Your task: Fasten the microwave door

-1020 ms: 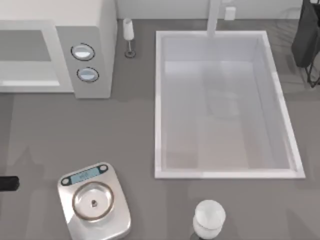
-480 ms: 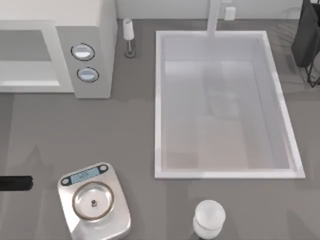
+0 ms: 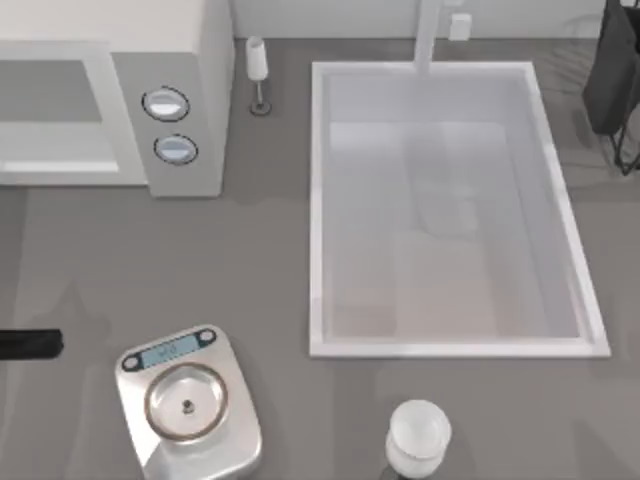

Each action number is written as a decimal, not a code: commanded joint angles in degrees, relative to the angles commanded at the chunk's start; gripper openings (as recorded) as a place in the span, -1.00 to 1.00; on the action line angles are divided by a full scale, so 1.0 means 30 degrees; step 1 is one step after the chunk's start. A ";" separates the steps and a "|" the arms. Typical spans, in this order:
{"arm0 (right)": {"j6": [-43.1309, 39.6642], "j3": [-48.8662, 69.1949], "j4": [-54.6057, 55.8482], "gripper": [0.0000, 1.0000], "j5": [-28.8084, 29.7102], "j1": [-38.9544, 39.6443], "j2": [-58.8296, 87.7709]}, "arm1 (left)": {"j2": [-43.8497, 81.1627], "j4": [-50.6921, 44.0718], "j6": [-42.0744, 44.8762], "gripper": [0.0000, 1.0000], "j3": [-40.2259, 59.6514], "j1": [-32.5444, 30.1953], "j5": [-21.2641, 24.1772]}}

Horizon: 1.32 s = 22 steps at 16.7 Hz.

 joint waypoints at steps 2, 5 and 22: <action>0.0000 0.0000 0.0000 1.00 0.0000 0.0000 0.0000 | 0.1255 0.0902 0.0019 -1.00 0.0363 0.0511 0.0515; 0.0000 0.0000 0.0000 1.00 0.0000 0.0000 0.0000 | 0.1709 0.1281 0.0027 -1.00 0.0524 0.0802 0.0808; 0.0000 0.0000 0.0000 1.00 0.0000 0.0000 0.0000 | 0.6144 0.4665 0.0748 -1.00 0.0923 0.2465 0.2426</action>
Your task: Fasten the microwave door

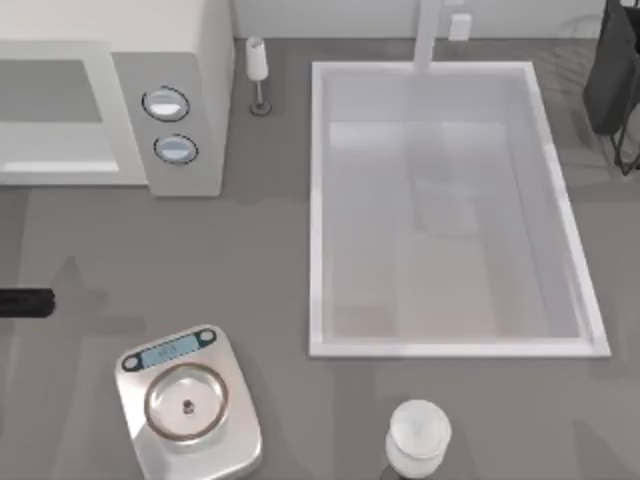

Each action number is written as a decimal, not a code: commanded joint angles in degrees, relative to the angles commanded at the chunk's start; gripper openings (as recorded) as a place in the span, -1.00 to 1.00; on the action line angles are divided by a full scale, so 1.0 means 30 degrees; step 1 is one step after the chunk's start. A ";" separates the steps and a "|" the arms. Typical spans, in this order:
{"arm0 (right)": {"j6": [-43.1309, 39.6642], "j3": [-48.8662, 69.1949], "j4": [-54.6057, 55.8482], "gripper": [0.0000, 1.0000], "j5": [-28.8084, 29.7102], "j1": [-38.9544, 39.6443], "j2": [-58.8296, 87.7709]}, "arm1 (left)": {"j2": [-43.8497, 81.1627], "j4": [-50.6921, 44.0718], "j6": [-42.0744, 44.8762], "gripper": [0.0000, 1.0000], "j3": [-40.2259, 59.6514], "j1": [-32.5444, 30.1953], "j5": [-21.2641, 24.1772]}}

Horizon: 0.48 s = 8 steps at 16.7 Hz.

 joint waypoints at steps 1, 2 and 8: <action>0.0000 0.0000 0.0000 1.00 0.0000 0.0000 0.0000 | 0.0611 -0.0584 0.0604 -1.00 0.0610 0.0609 0.0452; 0.0000 0.0000 0.0000 1.00 0.0000 0.0000 0.0000 | 0.1435 -0.1351 0.1405 -1.00 0.1431 0.1432 0.1033; 0.0000 0.0000 0.0000 1.00 0.0000 0.0000 0.0000 | 0.9384 -0.8553 0.8253 -1.00 0.9597 1.0224 0.6083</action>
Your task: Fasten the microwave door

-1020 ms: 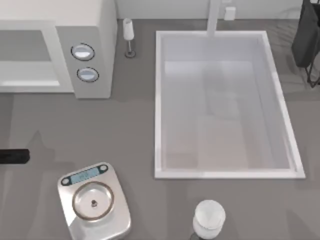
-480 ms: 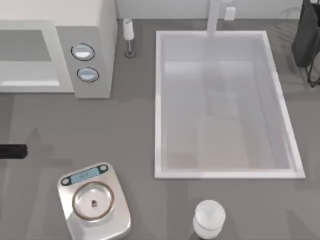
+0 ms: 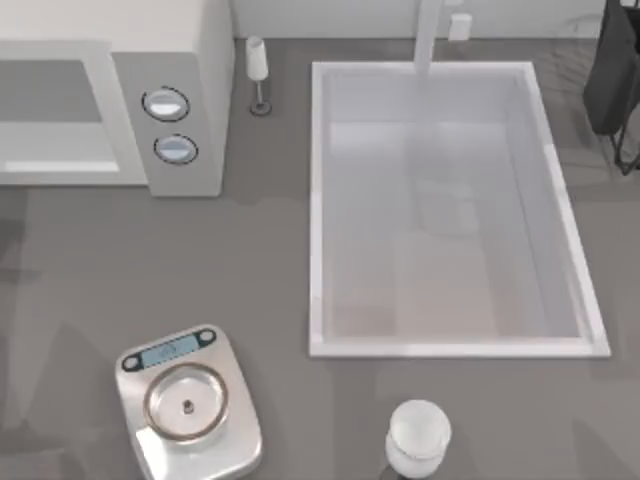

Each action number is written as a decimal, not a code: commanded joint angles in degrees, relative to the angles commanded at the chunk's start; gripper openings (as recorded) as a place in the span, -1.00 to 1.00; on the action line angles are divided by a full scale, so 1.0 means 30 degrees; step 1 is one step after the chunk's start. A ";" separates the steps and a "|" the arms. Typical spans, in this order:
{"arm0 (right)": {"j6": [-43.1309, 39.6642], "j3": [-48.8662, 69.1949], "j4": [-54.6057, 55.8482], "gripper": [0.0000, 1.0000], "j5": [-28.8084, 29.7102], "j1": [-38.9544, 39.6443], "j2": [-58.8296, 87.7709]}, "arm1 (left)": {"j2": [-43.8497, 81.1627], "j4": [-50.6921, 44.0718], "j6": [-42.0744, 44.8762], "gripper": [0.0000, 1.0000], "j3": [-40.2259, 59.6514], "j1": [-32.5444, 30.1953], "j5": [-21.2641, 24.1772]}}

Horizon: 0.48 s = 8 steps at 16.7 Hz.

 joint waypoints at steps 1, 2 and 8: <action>0.0000 0.0000 0.0000 1.00 0.0000 0.0000 0.0000 | 0.1502 -0.1475 0.1153 -1.00 0.1601 0.1782 0.0948; 0.0000 0.0000 0.0000 1.00 0.0000 0.0000 0.0000 | 0.2985 -0.2962 0.2246 -1.00 0.3202 0.3498 0.1889; 0.0000 0.0000 0.0000 1.00 0.0000 0.0000 0.0000 | 0.9961 -1.0914 0.6827 -1.00 1.0903 1.0049 0.6704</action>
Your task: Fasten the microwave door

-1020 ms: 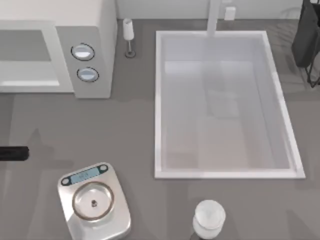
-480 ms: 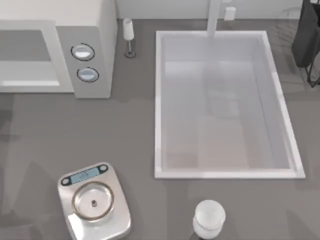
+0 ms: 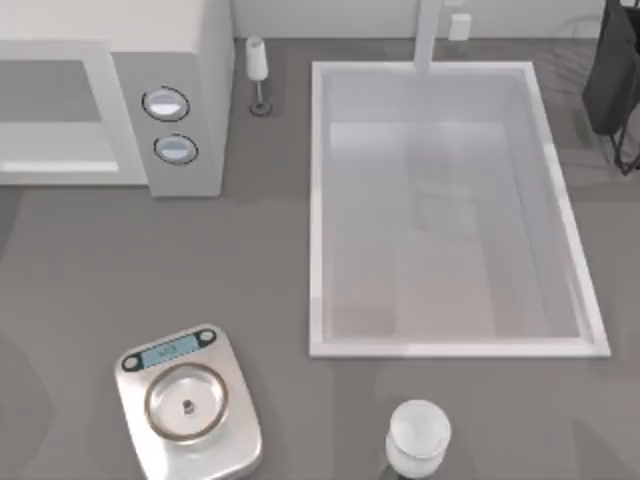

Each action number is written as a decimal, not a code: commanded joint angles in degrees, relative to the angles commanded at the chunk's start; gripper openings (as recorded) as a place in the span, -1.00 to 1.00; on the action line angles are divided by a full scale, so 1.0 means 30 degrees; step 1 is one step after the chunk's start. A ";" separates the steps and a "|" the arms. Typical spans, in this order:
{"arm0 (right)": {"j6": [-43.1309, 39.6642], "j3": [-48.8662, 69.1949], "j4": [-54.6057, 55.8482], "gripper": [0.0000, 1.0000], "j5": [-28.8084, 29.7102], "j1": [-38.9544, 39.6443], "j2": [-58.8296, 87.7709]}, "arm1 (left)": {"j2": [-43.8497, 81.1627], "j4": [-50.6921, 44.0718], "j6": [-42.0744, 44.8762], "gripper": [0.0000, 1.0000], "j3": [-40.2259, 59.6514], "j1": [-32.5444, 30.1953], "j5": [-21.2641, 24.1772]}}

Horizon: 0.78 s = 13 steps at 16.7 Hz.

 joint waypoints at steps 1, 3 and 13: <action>0.0000 0.0000 0.0000 1.00 0.0000 0.0000 0.0000 | 0.0709 -0.0894 0.0386 -1.00 0.0803 0.0450 0.0547; 0.0000 0.0000 0.0000 1.00 0.0000 0.0000 0.0000 | 0.1745 -0.2120 0.0939 -1.00 0.1941 0.0931 0.1328; 0.0000 0.0000 0.0000 1.00 0.0000 0.0000 0.0000 | 0.2554 -0.1074 0.1114 -1.00 0.1205 0.0901 0.1583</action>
